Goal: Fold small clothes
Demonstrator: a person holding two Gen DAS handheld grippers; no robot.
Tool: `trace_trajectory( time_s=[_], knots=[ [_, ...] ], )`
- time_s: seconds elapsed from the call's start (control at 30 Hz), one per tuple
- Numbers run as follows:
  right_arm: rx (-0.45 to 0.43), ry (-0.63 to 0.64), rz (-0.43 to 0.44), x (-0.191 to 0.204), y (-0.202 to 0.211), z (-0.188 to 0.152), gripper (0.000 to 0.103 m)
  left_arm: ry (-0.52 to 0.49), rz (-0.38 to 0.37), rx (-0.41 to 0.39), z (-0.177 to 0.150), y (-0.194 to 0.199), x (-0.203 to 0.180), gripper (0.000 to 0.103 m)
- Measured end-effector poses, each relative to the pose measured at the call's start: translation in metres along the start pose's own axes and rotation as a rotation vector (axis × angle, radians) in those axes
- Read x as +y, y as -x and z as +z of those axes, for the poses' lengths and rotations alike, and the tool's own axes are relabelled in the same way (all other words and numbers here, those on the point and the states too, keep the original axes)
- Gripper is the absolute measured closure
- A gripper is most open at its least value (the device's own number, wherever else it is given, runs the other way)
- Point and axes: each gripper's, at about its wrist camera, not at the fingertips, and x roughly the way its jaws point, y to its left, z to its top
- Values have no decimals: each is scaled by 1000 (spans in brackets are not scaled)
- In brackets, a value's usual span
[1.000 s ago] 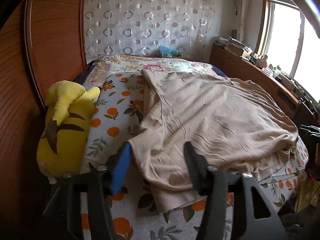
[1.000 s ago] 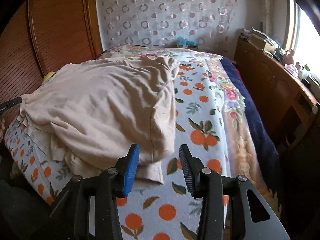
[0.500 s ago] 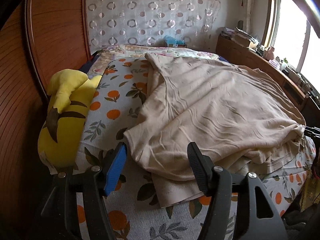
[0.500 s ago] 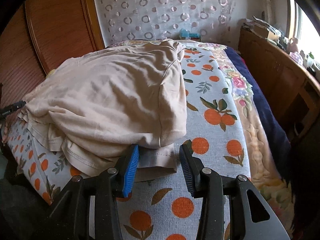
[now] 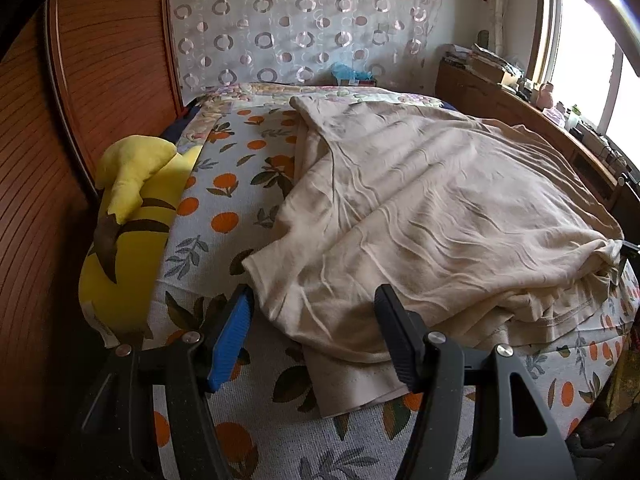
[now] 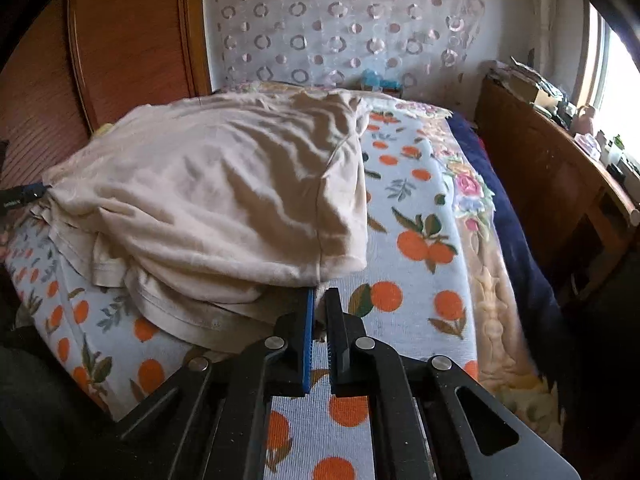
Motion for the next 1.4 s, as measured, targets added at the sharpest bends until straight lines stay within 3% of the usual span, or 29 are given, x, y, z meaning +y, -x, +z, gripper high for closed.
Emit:
trace_trajectory(
  time_s=[0.4,0.5,0.57,0.63,1.07,1.4],
  knots=[
    [-63,24,-28,2,21,13,97,14,4,15,0,-3,3,39],
    [-101,66,-60,12,25,24,82,14,7,29,0,-5,3,39],
    [-113,84,-51,22,21,32,56,11,12,32,0,-6,3,39],
    [-121,93,-26,30,14,35,52,6,16,34,0,-6,2,39],
    [5,132,63,61,-69,39,50,9,13,36,-2,-4,-1,36],
    [27,81,110,53,-74,49,50,66,-36,2,-26,19,8,37]
  ],
)
